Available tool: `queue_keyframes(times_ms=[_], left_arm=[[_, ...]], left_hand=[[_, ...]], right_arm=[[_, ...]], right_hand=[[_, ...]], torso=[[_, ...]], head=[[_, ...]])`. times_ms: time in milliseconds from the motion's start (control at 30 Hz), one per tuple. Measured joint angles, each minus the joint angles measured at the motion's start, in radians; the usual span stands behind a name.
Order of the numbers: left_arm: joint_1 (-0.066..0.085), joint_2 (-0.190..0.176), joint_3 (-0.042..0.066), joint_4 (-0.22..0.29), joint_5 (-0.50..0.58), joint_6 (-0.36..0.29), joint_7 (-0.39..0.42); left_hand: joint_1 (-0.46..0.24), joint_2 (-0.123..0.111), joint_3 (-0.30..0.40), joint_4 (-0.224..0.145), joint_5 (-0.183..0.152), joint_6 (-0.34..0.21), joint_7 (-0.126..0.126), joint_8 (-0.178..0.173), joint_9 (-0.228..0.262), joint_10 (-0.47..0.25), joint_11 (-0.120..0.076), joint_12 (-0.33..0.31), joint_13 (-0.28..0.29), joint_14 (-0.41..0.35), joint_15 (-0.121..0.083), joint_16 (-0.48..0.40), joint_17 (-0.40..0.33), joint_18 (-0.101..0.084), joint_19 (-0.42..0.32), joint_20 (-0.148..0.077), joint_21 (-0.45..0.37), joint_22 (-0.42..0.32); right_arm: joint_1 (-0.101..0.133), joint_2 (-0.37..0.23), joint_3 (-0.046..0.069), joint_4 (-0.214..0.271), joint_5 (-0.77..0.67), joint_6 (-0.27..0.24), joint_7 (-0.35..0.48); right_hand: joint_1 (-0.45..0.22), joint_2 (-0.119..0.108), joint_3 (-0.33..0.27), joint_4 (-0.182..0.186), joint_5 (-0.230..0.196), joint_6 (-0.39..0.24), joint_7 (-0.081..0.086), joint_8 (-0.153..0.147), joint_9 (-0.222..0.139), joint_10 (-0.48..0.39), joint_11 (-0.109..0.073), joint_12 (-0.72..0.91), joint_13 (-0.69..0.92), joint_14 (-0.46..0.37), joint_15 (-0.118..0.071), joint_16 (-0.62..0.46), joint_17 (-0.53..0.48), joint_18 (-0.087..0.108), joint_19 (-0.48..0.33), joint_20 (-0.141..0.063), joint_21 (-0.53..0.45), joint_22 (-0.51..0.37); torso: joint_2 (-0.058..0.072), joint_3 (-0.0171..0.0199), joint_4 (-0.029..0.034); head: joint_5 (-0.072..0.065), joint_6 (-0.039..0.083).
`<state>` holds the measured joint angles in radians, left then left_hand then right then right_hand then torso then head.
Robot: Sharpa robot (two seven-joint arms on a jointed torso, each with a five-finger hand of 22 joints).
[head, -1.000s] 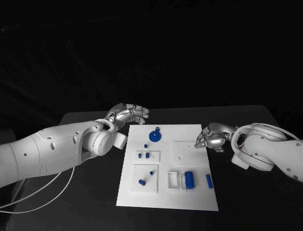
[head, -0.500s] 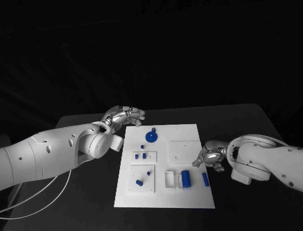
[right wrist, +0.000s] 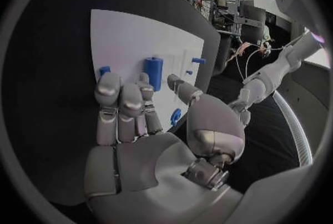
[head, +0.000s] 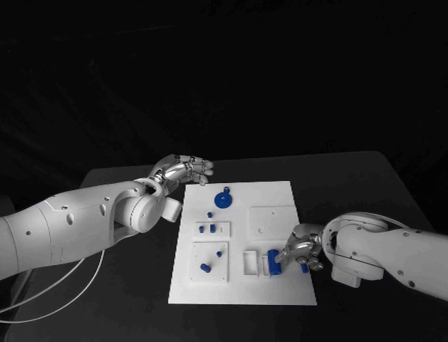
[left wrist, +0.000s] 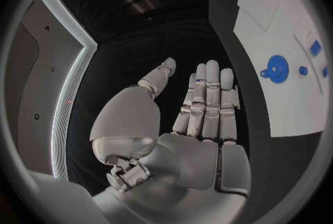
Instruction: Assemble the parts on the task board
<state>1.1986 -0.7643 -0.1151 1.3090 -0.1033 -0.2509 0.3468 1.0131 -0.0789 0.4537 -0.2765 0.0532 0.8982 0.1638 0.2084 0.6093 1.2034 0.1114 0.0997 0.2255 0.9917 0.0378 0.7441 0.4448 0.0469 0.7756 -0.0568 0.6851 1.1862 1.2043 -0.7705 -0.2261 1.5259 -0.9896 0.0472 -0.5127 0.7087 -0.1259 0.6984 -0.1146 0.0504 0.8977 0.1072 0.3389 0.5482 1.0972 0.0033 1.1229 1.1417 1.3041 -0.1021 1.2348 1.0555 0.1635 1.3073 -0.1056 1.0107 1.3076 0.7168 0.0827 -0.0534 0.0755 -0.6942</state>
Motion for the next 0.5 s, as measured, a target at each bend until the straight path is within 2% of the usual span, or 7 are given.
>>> queue_keyframes(times_ms=[133, 167, 300, 500], left_arm=[[0.0, 0.0, 0.0, 0.0, 0.001, 0.001, 0.0], [0.0, 0.0, 0.0, 0.0, 0.001, 0.001, 0.0], [0.0, 0.0, 0.0, 0.0, 0.001, 0.002, 0.0], [0.0, 0.001, 0.0, 0.0, 0.002, 0.004, -0.001]], left_hand=[[0.0, 0.0, -0.003, 0.003, 0.0, 0.0, 0.0, 0.0, 0.0, 0.0, 0.0, 0.0, 0.0, 0.0, 0.0, 0.0, 0.0, 0.0, 0.0, 0.0, 0.0, 0.0], [-0.003, 0.003, -0.003, 0.003, 0.0, 0.0, 0.0, 0.0, 0.0, 0.0, 0.0, 0.0, 0.0, 0.0, 0.0, -0.004, 0.001, 0.0, 0.0, 0.0, 0.0, 0.0], [-0.004, 0.004, -0.003, 0.003, 0.0, 0.0, 0.0, 0.0, 0.0, -0.004, 0.004, 0.0, 0.0, 0.0, 0.0, -0.005, 0.001, -0.001, 0.0, 0.0, 0.0, 0.001], [-0.004, 0.004, -0.003, 0.003, 0.0, 0.0, 0.0, 0.0, -0.001, -0.004, 0.004, 0.0, 0.0, 0.0, 0.0, -0.005, 0.002, -0.001, 0.0, 0.0, -0.004, 0.001]], right_arm=[[-0.006, 0.008, 0.0, -0.007, -0.009, -0.002, -0.003], [-0.007, 0.012, 0.0, -0.011, -0.014, -0.004, -0.003], [-0.016, 0.024, 0.0, -0.024, -0.028, -0.011, -0.003], [-0.032, 0.041, 0.0, -0.045, -0.044, -0.029, -0.002]], right_hand=[[-0.014, -0.003, -0.003, -0.003, 0.0, -0.002, 0.002, -0.006, 0.0, 0.0, 0.0, 0.0, 0.002, 0.0, 0.0, 0.0, 0.001, 0.0, 0.0, 0.0, 0.0, 0.0], [-0.019, 0.002, 0.0, -0.006, 0.0, -0.004, 0.004, -0.012, 0.0, 0.0, 0.0, 0.0, 0.003, 0.0, 0.0, 0.0, 0.002, -0.001, 0.0, 0.0, 0.0, 0.0], [-0.023, -0.002, 0.0, -0.011, 0.0, -0.013, 0.013, -0.018, -0.002, 0.0, 0.0, 0.0, 0.003, 0.0, 0.0, 0.0, 0.002, -0.001, -0.006, 0.001, 0.0, 0.0], [-0.034, -0.013, 0.001, -0.021, 0.0, -0.013, 0.013, -0.021, -0.003, -0.004, 0.004, 0.0, 0.004, 0.0, 0.0, 0.0, 0.002, -0.001, -0.008, 0.0, 0.004, 0.0]], torso=[[0.0, 0.0002, 0.0], [0.0, 0.0003, 0.0], [0.0, 0.0005, -0.0005], [0.001, 0.0012, -0.0012]], head=[[0.0, -0.002], [0.0, -0.001], [0.0, 0.002], [0.001, -0.002]])
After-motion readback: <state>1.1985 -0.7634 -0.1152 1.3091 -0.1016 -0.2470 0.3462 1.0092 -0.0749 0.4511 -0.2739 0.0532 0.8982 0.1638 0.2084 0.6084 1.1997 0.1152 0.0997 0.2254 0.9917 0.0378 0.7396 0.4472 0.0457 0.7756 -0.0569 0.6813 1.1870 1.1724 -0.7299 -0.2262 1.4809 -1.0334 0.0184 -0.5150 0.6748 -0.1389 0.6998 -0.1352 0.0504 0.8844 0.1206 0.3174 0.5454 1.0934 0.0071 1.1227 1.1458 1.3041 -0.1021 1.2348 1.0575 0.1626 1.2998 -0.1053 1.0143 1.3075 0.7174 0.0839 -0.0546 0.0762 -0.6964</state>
